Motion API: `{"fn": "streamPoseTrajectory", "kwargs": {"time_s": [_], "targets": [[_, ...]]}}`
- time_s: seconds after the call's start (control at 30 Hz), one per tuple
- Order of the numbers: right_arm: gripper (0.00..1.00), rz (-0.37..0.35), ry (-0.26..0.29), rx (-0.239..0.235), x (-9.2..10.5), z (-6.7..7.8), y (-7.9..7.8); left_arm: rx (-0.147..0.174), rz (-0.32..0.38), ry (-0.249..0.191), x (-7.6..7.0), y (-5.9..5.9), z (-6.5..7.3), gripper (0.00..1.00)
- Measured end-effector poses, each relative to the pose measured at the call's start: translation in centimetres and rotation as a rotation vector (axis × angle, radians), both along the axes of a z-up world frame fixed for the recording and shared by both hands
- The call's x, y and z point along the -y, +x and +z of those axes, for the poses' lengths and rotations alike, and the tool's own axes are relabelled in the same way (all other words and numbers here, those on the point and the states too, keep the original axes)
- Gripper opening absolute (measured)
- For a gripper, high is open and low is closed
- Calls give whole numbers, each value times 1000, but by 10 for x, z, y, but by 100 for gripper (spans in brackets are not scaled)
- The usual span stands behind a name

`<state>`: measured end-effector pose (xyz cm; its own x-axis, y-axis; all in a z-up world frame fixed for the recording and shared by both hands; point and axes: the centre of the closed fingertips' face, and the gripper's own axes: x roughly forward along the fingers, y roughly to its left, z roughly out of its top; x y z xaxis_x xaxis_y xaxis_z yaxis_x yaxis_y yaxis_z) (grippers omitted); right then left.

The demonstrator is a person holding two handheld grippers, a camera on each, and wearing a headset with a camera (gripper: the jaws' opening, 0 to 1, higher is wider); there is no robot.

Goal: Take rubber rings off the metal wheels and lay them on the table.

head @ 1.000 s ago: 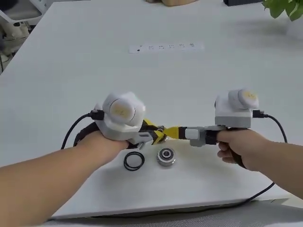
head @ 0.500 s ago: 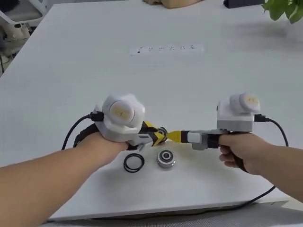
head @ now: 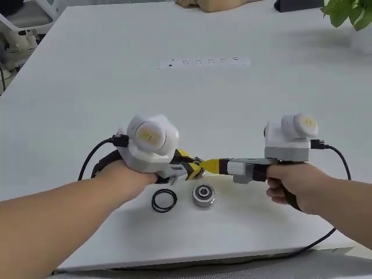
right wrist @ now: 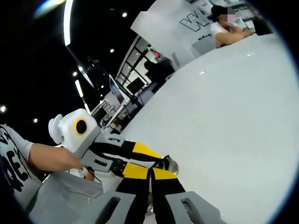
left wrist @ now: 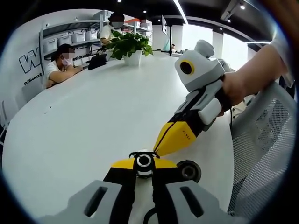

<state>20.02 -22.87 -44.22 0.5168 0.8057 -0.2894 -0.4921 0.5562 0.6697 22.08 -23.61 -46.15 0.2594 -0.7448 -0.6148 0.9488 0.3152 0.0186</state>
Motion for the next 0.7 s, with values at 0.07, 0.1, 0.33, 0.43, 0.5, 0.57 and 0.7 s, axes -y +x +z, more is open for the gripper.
{"fn": "streamPoseTrajectory", "kwargs": {"time_s": [0.07,0.1,0.33,0.43,0.5,0.57,0.7], "targets": [[0,27,19,3,-3,3,-4,2,-2,1,0,0,0,7],[0,35,27,2,-4,4,-5,5,-6,2,0,0,0,7],[0,-3,1,1,-1,1,1,2,2,-1,0,0,0,7],[0,-40,-32,-12,6,-5,6,-3,4,-3,0,0,0,7],[0,-50,-46,-22,9,-8,6,-5,4,-4,0,0,0,8],[0,-50,-48,-22,10,-9,6,-14,6,-8,-1,0,0,8],[0,-49,-53,-23,10,-10,6,-19,-9,-7,0,-3,0,11]]}}
